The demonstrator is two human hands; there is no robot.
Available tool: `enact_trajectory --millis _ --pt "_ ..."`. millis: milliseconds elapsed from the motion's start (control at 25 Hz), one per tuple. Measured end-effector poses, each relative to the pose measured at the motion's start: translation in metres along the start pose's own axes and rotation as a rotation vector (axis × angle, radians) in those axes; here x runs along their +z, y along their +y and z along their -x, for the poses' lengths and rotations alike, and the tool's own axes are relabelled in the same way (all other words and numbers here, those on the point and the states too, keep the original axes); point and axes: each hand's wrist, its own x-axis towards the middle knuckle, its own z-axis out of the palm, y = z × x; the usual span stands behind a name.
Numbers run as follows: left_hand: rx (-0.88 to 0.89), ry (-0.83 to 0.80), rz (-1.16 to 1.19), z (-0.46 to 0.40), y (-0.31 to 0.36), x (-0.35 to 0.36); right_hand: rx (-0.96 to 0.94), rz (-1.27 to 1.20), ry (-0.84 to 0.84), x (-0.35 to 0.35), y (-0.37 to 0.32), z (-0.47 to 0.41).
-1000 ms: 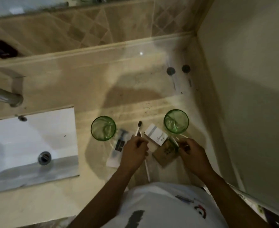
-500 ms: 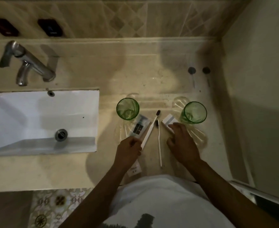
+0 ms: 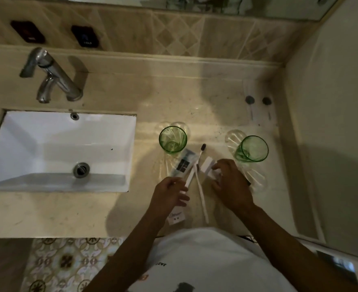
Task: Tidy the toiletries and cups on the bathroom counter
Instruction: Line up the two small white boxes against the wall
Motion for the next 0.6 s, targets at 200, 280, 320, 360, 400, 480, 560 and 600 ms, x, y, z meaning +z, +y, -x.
enact_trajectory --millis 200,280,320,360,400,480,560,600 --pt "0.037 -0.157 0.063 -0.001 0.013 0.007 -0.262 -0.176 -0.135 -0.007 -0.023 0.039" --pt "0.045 -0.144 0.054 -0.002 0.015 0.008 -0.256 -0.2 -0.093 -0.008 -0.022 0.041" --pt "0.026 -0.141 0.1 -0.003 0.016 0.007 -0.206 -0.222 -0.035 -0.009 -0.02 0.041" --pt "0.008 -0.152 0.163 -0.003 0.018 0.006 -0.117 -0.27 0.026 -0.011 -0.018 0.041" --pt "-0.002 -0.169 0.216 -0.004 0.019 0.005 -0.012 -0.343 0.07 -0.014 -0.017 0.04" --pt "-0.009 -0.2 0.255 -0.003 0.025 0.004 0.141 -0.534 0.09 -0.022 -0.016 0.037" --pt "-0.006 -0.218 0.218 0.0 0.034 0.008 0.164 -0.647 0.05 -0.03 -0.014 0.033" --pt "0.003 -0.219 0.18 0.001 0.037 0.012 0.153 -0.66 0.03 -0.034 -0.014 0.03"
